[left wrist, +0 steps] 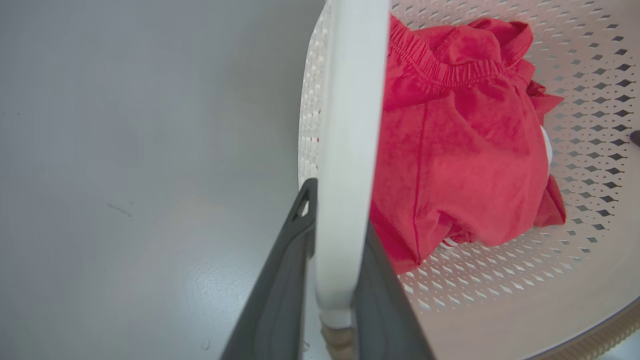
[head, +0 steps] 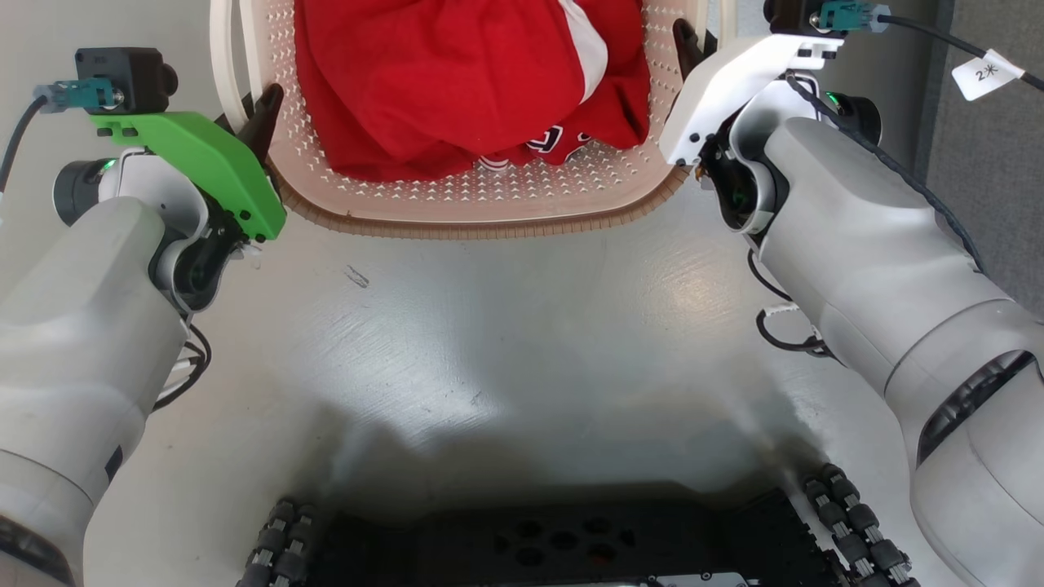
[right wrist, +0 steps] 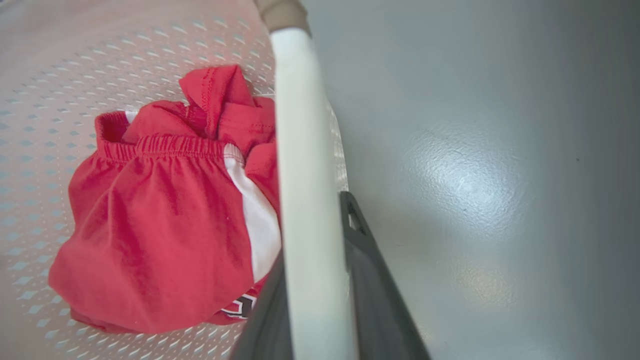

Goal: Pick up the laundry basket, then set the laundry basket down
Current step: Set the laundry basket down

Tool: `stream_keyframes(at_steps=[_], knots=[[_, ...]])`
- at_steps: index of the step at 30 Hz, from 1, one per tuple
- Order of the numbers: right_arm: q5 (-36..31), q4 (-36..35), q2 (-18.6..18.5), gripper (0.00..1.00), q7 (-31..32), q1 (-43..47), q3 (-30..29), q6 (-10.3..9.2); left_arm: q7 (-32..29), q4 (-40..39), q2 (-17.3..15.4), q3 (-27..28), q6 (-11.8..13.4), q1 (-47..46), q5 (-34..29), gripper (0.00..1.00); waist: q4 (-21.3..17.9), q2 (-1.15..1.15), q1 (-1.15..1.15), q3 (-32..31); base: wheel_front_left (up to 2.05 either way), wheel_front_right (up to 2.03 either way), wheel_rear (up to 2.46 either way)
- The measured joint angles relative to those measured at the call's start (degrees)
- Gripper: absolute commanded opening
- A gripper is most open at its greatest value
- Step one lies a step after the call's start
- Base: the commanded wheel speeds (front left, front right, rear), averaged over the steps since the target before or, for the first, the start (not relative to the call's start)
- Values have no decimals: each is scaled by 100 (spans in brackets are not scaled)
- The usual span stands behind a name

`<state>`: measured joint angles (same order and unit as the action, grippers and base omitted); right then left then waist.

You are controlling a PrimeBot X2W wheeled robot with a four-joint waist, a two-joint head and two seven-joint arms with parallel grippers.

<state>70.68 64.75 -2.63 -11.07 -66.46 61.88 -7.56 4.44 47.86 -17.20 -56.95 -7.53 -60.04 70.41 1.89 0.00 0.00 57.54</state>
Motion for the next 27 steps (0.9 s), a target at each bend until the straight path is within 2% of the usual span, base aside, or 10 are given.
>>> stream_keyframes(at_steps=[11,12,13,14,15,16,17,18,27], knots=[[60,-4,3,0,-8,-57,36,3,48,-13,-49,-71,0,-51,2,0,-14,0,0,42,0,0,0],[74,-5,4,6,-18,-61,41,15,49,-13,-52,-75,0,-52,3,0,-15,0,0,46,0,0,0],[98,-7,7,19,-36,-62,48,18,49,-13,-56,-77,0,-53,5,0,-17,0,0,49,0,0,0],[103,-5,12,37,-66,-62,52,18,49,-15,-57,-82,0,-57,14,0,-18,0,0,53,0,0,0],[108,-5,19,68,-88,-63,54,18,49,-9,-59,-88,1,-57,29,10,-19,0,0,57,0,0,0],[109,12,2,100,-101,-64,65,15,63,-12,-70,-97,-1,-57,36,82,-22,0,0,61,0,0,0],[111,27,-24,100,-102,-65,65,14,68,-12,-81,-101,-1,-57,37,82,-22,0,0,63,0,0,0],[124,43,-62,100,-107,-66,68,14,68,-10,-97,-104,-2,-58,46,100,-23,0,0,64,0,0,0],[243,55,-91,100,-110,-69,97,13,102,-7,-118,-163,-2,-72,80,100,-15,0,0,56,0,0,0]])
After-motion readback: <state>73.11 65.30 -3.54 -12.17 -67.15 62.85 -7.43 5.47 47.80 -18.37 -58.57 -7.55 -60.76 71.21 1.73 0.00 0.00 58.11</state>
